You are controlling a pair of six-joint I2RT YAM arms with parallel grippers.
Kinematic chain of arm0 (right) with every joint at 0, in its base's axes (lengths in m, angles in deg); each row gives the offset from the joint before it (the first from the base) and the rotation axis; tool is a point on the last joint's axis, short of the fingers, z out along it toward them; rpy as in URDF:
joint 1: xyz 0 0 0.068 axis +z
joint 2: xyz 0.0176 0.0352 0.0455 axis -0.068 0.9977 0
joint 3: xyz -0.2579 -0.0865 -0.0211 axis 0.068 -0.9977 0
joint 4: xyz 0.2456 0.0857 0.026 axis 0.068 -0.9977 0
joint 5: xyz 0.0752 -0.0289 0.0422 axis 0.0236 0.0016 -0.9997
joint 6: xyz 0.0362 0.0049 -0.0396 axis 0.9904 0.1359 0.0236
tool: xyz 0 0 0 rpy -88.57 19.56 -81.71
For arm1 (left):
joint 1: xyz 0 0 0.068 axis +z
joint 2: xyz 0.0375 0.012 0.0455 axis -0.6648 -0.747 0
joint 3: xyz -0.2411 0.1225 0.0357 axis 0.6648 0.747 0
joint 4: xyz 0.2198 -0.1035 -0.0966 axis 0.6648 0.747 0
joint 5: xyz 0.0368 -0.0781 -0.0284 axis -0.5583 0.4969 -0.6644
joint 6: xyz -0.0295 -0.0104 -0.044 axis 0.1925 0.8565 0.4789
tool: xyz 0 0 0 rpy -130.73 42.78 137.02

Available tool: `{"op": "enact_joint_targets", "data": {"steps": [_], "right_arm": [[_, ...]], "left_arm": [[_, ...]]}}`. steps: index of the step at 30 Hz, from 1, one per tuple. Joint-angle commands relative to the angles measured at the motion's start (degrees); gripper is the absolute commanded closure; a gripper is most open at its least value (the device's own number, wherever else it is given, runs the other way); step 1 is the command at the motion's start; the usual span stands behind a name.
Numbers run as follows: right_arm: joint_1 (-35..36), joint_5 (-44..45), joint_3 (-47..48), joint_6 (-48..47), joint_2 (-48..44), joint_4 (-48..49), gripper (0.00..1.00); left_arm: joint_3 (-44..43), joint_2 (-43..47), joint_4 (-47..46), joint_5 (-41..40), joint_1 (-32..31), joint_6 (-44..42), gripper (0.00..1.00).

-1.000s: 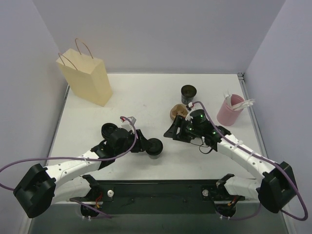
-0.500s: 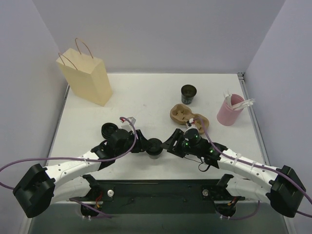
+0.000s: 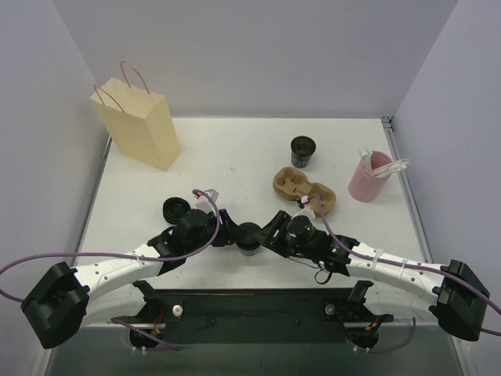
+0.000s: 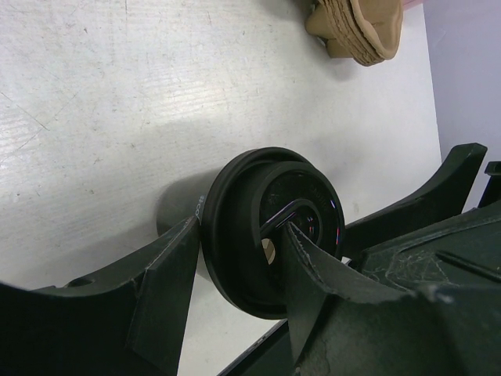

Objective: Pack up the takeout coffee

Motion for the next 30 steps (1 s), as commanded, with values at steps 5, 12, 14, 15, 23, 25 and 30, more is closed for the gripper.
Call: {"op": "enact_joint_targets", "data": {"steps": [5,12,14,15,23,25,30], "right_arm": [[3.0,8.5,0.7,3.9,0.9,-2.4,0.51],[4.0,9.7,-0.6,4.9,2.1,2.2,0.53],[4.1,9.6,-0.7,4.9,2.6,3.4,0.55],[4.1,9.5,-0.8,4.7,3.2,4.0,0.56],[4.0,11.1,-2.8,2.6,4.8,6.3,0.7],[4.0,11.8,-3.6,1.3,4.9,6.4,0.75],[3.3,12.3,-4.7,-1.4,4.9,6.5,0.8]], "left_arm": [[2.7,-1.4,7.0,-1.9,-1.1,-0.9,0.46],[3.4,-1.3,6.6,-2.5,-1.7,-0.2,0.46],[3.6,-1.0,6.5,-2.7,-2.0,0.0,0.46],[3.8,-1.0,6.5,-2.9,-2.2,0.4,0.46],[6.0,-0.2,5.3,-4.4,-3.7,2.4,0.47],[6.6,-0.8,4.7,-4.4,-4.2,2.8,0.49],[7.0,-2.2,3.7,-5.0,-5.6,3.6,0.51]]}}
